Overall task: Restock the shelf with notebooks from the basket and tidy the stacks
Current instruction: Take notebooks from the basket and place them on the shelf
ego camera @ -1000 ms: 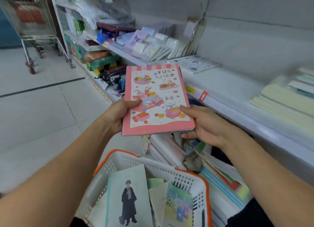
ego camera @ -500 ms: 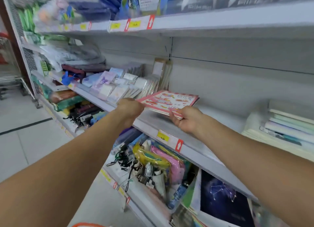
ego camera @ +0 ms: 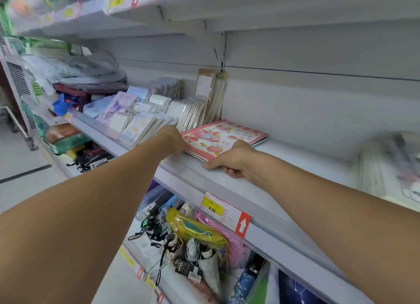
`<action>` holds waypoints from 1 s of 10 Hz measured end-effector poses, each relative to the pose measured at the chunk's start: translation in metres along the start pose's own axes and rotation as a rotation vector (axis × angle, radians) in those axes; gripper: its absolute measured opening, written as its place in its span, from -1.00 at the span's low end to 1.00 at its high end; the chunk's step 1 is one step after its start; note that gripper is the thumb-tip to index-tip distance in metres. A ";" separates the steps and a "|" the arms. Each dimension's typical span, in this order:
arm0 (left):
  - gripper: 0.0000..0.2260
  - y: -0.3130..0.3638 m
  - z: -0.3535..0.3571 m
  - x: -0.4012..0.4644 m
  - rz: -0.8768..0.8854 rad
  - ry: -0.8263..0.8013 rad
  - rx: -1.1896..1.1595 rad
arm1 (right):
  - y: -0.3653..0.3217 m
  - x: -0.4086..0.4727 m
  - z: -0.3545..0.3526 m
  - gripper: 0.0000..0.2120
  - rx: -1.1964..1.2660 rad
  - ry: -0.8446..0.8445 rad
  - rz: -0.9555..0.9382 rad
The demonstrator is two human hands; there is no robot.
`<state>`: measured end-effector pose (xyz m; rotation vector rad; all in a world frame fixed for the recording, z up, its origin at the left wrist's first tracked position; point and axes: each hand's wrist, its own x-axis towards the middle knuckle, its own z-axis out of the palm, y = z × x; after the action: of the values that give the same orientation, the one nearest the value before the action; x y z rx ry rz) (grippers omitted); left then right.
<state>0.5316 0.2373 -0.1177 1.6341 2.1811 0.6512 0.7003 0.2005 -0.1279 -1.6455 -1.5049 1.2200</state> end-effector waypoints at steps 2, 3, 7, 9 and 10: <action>-0.70 -0.003 0.008 0.018 0.070 0.000 0.182 | 0.000 0.016 -0.003 -0.65 -0.119 0.042 0.043; -0.63 -0.003 0.013 0.027 0.027 -0.018 0.134 | 0.006 0.022 -0.008 -0.77 -0.060 0.058 0.064; -0.65 -0.006 0.023 0.043 0.026 0.034 0.223 | 0.011 0.022 -0.004 -0.75 0.004 0.088 0.001; -0.71 -0.004 0.023 0.040 0.027 0.052 0.232 | 0.013 0.021 0.000 -0.78 -0.079 0.162 -0.053; -0.74 -0.003 0.022 0.038 0.008 0.075 0.228 | 0.013 0.019 0.002 -0.77 -0.091 0.187 -0.089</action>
<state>0.5304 0.2765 -0.1379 1.7551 2.3788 0.4874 0.7031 0.2165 -0.1450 -1.6812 -1.5175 0.9350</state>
